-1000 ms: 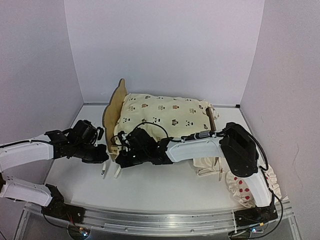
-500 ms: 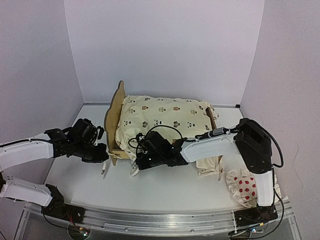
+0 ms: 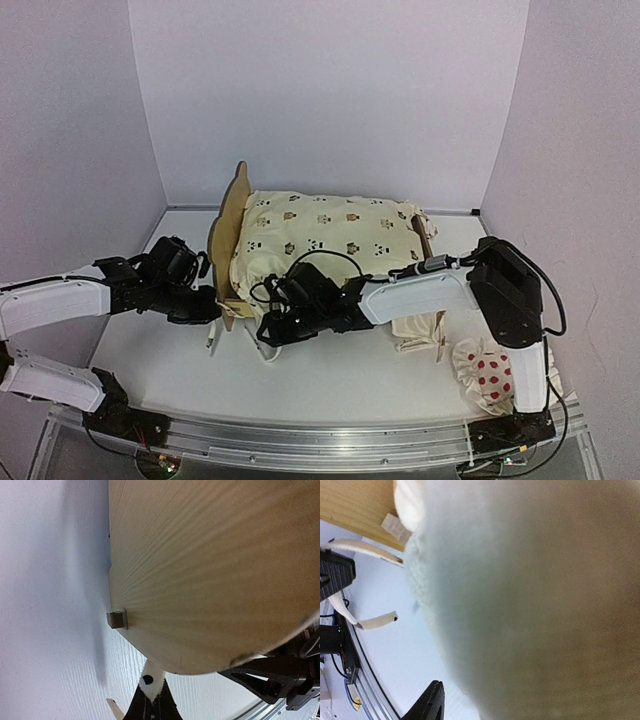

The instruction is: Set up the pet bed

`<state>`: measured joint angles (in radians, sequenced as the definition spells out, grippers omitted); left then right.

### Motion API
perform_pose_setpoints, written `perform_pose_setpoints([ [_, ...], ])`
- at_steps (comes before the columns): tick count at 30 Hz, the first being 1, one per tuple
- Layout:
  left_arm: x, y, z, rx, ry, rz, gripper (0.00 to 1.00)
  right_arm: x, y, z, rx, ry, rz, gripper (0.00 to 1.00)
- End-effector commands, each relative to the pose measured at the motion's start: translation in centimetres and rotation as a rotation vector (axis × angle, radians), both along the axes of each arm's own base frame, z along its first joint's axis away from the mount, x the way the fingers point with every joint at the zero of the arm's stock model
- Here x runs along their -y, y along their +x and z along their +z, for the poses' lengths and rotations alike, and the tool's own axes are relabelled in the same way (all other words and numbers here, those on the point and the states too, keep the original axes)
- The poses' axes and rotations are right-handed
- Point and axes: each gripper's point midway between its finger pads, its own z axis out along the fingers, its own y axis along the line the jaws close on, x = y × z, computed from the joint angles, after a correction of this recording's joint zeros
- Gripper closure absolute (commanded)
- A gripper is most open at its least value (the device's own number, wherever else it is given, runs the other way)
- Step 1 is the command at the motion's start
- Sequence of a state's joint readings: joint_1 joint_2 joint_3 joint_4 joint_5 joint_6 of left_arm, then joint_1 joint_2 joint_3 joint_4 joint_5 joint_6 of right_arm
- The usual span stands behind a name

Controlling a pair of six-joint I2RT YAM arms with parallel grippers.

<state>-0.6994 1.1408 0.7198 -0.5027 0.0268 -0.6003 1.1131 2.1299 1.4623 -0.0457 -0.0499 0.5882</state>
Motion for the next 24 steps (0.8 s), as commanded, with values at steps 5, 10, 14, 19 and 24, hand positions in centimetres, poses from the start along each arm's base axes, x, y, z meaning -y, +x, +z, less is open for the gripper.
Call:
perform_pose_setpoints([
  [5,1.4,1.2,2.3,0.065,-0.047,-0.034,1.0,0.6,-1.8,-3.0,-0.021,-0.067,-0.019,0.63],
  [10,1.6,0.8,2.4,0.056,-0.061,-0.052,1.0,0.9,-2.3,-4.8,-0.009,-0.111,-0.03,0.78],
  [14,1.8,0.4,2.3,0.039,-0.076,-0.067,1.0,0.4,-2.1,-5.8,0.002,-0.122,-0.033,0.87],
  [19,2.3,-0.3,1.8,0.008,-0.112,-0.086,1.0,-1.1,-1.6,-6.4,0.01,-0.097,-0.024,0.9],
  [24,2.6,-0.7,1.3,-0.018,-0.131,-0.092,1.0,-3.6,-1.3,-6.2,0.008,-0.039,-0.002,0.93],
])
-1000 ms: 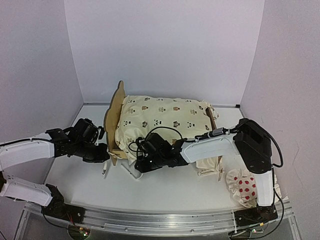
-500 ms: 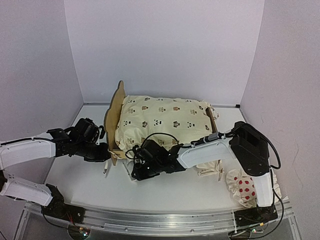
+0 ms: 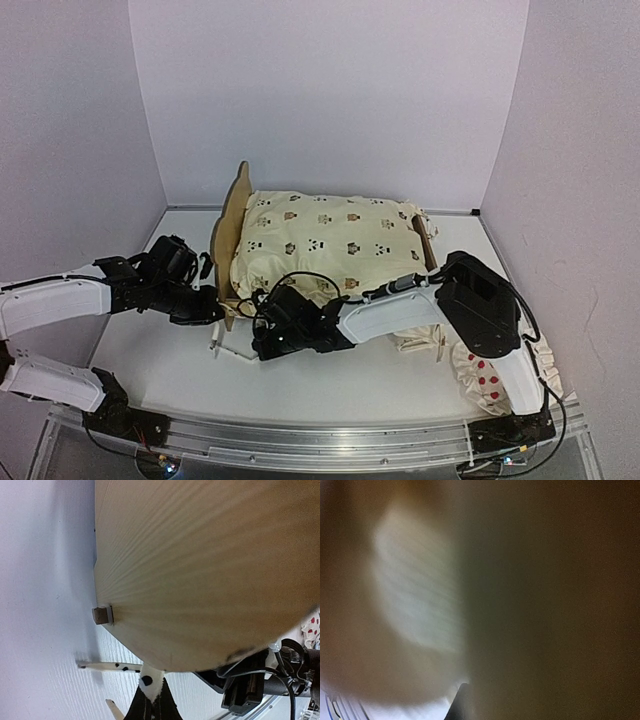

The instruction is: Set up the pet bed

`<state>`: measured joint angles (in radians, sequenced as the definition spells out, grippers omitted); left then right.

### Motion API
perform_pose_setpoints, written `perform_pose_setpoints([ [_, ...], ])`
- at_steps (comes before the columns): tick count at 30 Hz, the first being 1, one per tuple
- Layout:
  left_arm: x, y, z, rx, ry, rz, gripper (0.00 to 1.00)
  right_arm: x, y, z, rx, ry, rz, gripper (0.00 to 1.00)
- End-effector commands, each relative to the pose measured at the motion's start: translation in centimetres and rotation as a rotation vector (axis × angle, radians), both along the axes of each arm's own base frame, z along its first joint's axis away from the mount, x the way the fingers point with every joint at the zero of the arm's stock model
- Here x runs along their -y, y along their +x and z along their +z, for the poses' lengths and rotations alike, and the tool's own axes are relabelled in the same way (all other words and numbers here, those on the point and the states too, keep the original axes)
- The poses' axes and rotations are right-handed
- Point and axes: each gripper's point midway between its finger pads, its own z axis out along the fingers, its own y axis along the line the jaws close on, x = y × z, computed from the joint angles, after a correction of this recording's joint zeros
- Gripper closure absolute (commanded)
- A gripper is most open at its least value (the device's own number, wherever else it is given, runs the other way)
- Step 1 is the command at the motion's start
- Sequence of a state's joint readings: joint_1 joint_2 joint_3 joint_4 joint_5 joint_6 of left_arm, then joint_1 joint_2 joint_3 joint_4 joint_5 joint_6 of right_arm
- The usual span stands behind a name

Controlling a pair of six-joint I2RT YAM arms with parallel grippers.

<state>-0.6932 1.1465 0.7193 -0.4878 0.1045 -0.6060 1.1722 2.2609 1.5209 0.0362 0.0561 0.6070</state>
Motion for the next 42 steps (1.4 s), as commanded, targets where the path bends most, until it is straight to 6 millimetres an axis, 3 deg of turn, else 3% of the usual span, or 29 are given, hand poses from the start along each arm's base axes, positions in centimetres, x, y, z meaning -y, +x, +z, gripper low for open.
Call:
perform_pose_setpoints([
  [1,1.5,-0.2,1.0,0.014,-0.077,-0.052,1.0,-1.4,-0.7,-2.6,-0.049,-0.013,0.027,0.93],
  [6,1.9,-0.8,0.8,-0.014,-0.112,-0.052,1.0,-2.6,-0.5,-1.6,-0.031,0.019,0.029,0.9],
  [12,2.6,-1.8,0.8,-0.078,-0.194,-0.048,1.0,-0.6,-0.9,-0.9,-0.011,0.003,0.017,0.62],
  [20,3.5,-2.9,0.8,-0.162,-0.273,-0.038,1.0,2.0,-2.2,1.1,-0.003,0.014,0.039,0.37],
  [25,4.1,-3.9,-0.6,-0.245,-0.311,-0.043,0.99,3.8,-2.9,2.6,0.016,0.018,0.053,0.31],
  [32,4.7,-5.1,-2.7,-0.351,-0.357,-0.037,0.95,5.8,-2.8,3.9,0.067,0.007,0.04,0.3],
  [37,5.3,-6.3,-4.4,-0.414,-0.355,-0.064,0.81,5.8,-2.9,3.8,0.067,0.006,0.044,0.3],
  [40,5.2,-6.4,-4.5,-0.399,-0.309,-0.073,0.65,5.3,-2.9,3.8,0.06,0.014,0.054,0.3],
  [42,4.3,-6.0,-4.3,-0.355,-0.227,-0.045,0.47,5.0,-3.0,3.9,0.056,0.022,0.062,0.3],
])
